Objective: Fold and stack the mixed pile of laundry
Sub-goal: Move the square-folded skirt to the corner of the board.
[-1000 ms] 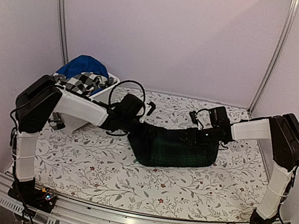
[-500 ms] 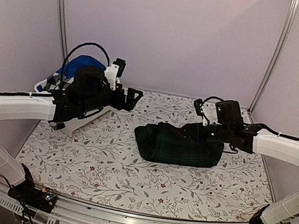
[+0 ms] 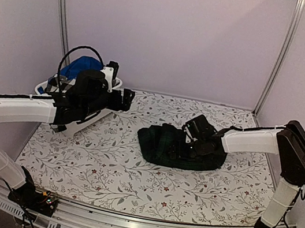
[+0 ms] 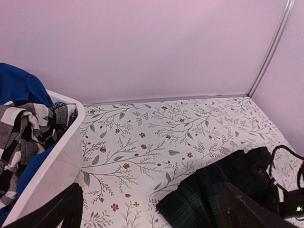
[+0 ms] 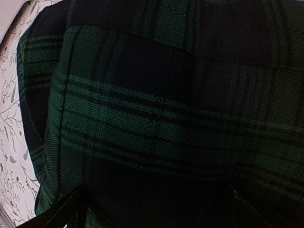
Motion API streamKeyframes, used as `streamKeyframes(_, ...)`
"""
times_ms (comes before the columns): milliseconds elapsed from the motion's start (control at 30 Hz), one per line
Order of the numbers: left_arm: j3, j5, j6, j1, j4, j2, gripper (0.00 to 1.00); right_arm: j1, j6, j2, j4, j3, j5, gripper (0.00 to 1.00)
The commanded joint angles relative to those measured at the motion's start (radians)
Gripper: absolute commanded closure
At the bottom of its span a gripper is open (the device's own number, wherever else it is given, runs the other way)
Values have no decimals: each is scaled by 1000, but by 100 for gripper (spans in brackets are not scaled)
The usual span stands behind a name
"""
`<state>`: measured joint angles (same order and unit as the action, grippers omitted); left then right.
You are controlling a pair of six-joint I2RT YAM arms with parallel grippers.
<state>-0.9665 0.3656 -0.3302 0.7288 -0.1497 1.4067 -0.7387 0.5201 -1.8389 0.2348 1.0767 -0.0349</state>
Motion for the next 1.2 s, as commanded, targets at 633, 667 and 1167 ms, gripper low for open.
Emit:
streamKeyframes(633, 71, -6, -43, -117, 25, -53, 0, 605, -313, -301, 161, 315, -109, 4)
streamKeyframes(667, 70, -8, -44, -120, 25, -50, 0, 618, -315, -314, 168, 339, -121, 6)
streamKeyframes(1167, 63, -11, -19, -155, 64, -79, 0, 621, -346, -211, 281, 548, -150, 3)
